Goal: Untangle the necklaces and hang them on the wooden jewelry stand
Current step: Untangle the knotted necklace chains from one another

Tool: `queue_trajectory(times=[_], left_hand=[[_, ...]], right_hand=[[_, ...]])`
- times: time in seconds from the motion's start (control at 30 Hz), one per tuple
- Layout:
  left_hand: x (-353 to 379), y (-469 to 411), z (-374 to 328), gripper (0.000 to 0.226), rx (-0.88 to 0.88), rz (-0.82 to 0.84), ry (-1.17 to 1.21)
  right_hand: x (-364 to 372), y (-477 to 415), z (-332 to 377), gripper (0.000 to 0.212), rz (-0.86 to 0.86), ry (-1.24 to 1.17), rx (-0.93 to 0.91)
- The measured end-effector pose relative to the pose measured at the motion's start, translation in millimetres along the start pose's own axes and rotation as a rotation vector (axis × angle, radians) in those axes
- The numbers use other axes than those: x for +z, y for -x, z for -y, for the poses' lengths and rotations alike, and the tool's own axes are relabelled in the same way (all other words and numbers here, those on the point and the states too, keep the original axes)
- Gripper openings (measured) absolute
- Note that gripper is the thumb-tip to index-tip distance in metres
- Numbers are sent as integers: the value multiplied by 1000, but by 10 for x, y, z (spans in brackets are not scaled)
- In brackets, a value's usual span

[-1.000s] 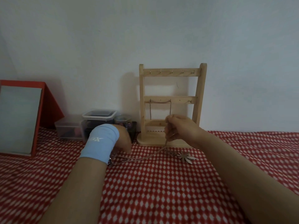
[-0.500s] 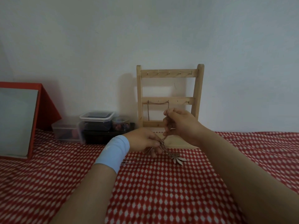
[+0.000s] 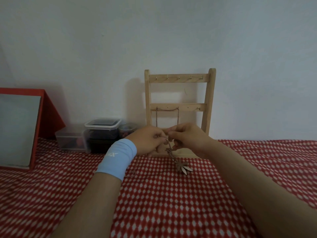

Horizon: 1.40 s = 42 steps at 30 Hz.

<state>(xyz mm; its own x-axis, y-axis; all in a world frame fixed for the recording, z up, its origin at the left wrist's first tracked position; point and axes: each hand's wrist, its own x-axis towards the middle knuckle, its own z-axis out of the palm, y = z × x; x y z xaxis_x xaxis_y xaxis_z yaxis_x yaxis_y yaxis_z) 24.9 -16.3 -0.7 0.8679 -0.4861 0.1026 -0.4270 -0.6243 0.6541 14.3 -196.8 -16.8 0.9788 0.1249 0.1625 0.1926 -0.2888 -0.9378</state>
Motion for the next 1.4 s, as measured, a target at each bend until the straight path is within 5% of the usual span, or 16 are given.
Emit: queue_trajectory(times=[0.23, 0.4, 0.6, 0.8, 1.03, 1.2, 1.4], left_hand=[[-48, 55, 5, 11, 106, -169, 79], [-37, 3, 38, 12, 179, -268, 161], [-21, -6, 116, 11, 75, -153, 86], [-20, -22, 165, 15, -7, -21, 59], [-6, -30, 224, 15, -33, -14, -6], [78, -54, 212, 20, -151, -16, 513], [53, -74, 205, 26, -152, -75, 701]], right_hand=[[33, -20, -25, 14, -83, -49, 12], [36, 28, 7, 25, 185, -72, 46], [15, 50, 14, 56, 279, -86, 58], [-47, 77, 38, 81, 431, 158, 12], [64, 27, -36, 17, 95, 254, -82], [-15, 55, 10, 27, 62, 183, -155], [42, 43, 89, 21, -44, -36, -165]])
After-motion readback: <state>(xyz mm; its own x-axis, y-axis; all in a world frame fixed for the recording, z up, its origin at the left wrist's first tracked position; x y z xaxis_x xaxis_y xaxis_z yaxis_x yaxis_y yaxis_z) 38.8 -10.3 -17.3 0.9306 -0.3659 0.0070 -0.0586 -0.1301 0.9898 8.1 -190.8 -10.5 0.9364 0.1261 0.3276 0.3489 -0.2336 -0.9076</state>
